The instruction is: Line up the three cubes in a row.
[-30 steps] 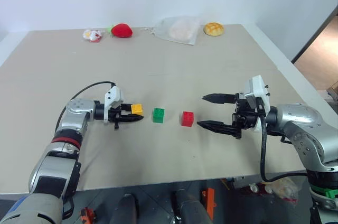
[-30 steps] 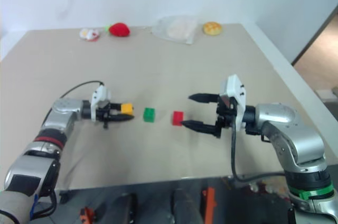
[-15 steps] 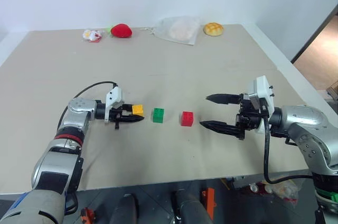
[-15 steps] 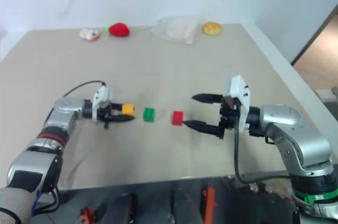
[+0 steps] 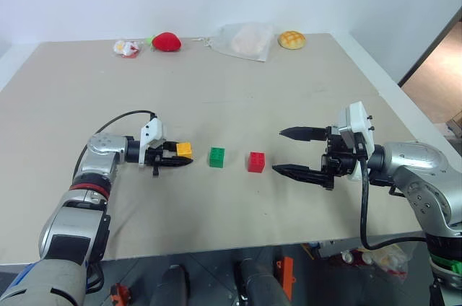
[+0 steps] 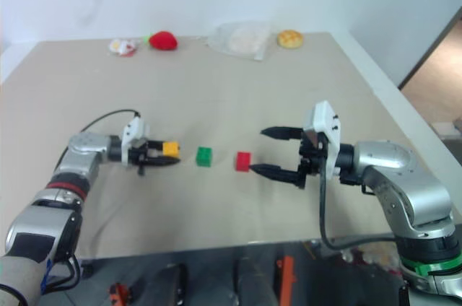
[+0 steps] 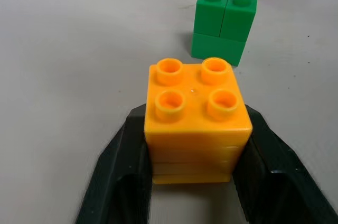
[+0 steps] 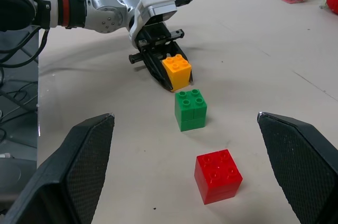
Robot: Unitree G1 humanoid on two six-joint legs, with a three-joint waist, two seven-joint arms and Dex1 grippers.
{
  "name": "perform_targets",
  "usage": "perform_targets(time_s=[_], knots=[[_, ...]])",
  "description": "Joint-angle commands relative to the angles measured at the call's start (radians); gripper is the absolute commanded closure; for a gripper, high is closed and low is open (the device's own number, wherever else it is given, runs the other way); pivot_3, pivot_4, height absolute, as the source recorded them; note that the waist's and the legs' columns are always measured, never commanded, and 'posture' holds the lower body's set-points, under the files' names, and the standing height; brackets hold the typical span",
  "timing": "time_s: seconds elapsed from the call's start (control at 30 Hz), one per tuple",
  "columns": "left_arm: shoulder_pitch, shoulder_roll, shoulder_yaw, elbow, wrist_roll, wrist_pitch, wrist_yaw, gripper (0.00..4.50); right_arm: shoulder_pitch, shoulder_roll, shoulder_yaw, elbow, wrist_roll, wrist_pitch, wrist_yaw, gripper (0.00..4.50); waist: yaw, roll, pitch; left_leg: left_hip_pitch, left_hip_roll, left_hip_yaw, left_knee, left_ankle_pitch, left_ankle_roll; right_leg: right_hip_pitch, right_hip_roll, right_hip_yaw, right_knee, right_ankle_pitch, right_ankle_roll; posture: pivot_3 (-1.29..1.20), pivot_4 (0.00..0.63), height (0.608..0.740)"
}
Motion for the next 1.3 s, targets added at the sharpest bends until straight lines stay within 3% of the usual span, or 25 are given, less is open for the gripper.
perform_targets(time_s=[0.03,0.13,0.47,0.77,1.03,1.3], knots=[[-0.018,-0.005,0.019,0.014,0.017,-0.053,0.051,1.19,-0.016,-0.002,-0.008,-0.017,0.007,-0.013,0.002,0.0,0.0,0.0,0.0,0.0,0.0,0.0,0.0,0.0,0.0,0.0,0.0,0.0,0.0,0.0,0.0,0.0,0.15,0.74],[-0.022,0.001,0.019,0.013,0.024,-0.054,0.062,0.17,-0.021,0.001,-0.006,-0.012,0.004,-0.015,0.0,0.0,0.0,0.0,0.0,0.0,0.0,0.0,0.0,0.0,0.0,0.0,0.0,0.0,0.0,0.0,0.001,0.0,0.15,0.74],[0.004,0.104,0.05,0.016,0.02,-0.024,0.059,0.17,-0.058,0.012,0.015,0.023,-0.005,-0.036,0.022,0.0,-0.003,0.0,0.0,0.0,0.0,0.0,0.0,0.0,0.0,0.0,0.001,0.0,0.0,0.001,0.0,0.0,0.15,0.74],[0.162,0.232,0.119,-0.228,-0.082,0.22,-0.022,0.17,-0.135,0.031,0.061,0.106,-0.039,-0.079,0.067,0.0,-0.001,0.0,0.0,0.0,0.001,0.0,0.0,0.0,0.0,-0.001,0.001,0.0,0.0,0.001,-0.001,0.0,0.15,0.74],[0.359,0.272,0.315,-0.579,-0.212,0.546,0.281,0.17,-0.138,0.075,0.072,0.229,-0.121,-0.147,0.029,0.0,-0.002,0.0,0.0,0.001,0.003,0.001,0.0,0.0,0.0,-0.001,0.002,0.0,0.001,0.001,-0.002,0.0,0.15,0.74],[0.569,0.188,0.458,-0.932,-0.361,0.732,0.524,0.17,-0.022,0.066,-0.043,0.338,-0.175,-0.195,-0.076,0.0,0.004,0.0,0.0,0.0,0.003,0.002,0.001,0.0,0.0,-0.001,0.001,0.001,0.001,0.001,-0.002,0.0,0.15,0.74]])
